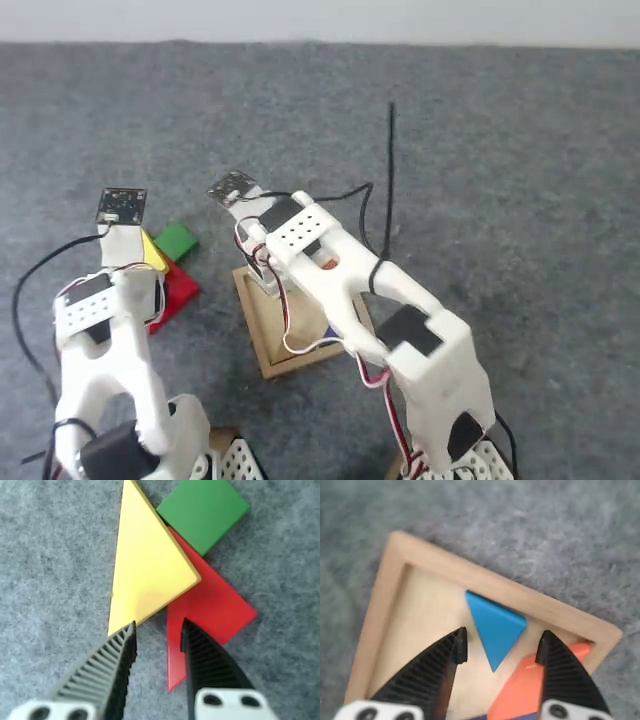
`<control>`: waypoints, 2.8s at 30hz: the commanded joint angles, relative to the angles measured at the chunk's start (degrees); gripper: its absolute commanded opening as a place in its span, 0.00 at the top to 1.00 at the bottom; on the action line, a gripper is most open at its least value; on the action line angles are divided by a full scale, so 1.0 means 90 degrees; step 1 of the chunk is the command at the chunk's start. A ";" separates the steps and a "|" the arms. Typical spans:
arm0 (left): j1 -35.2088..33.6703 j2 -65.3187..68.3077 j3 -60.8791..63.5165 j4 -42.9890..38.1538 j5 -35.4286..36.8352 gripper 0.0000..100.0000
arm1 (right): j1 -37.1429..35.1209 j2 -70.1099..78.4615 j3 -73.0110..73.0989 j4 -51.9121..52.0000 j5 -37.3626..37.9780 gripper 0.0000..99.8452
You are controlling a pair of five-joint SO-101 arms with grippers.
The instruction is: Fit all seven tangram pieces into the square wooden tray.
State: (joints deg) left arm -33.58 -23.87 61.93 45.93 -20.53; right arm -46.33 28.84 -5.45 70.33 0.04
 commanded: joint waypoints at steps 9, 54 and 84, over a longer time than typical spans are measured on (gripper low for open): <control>-0.0039 -0.0254 -0.0063 -0.0039 -0.0020 0.85 | 0.0220 0.0444 -0.1035 -0.0112 -0.0107 0.79; -0.0361 -0.2129 0.0884 -0.0391 0.0391 0.85 | -0.0112 -0.0581 -0.1407 0.0864 -0.2716 0.85; -0.0694 -0.3360 0.1470 -0.0596 0.0869 0.85 | -0.0171 0.1070 -0.1524 0.0190 -0.0957 0.86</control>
State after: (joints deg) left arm -39.91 -52.44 75.82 41.80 -13.41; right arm -49.76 37.27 -16.88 71.12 -14.11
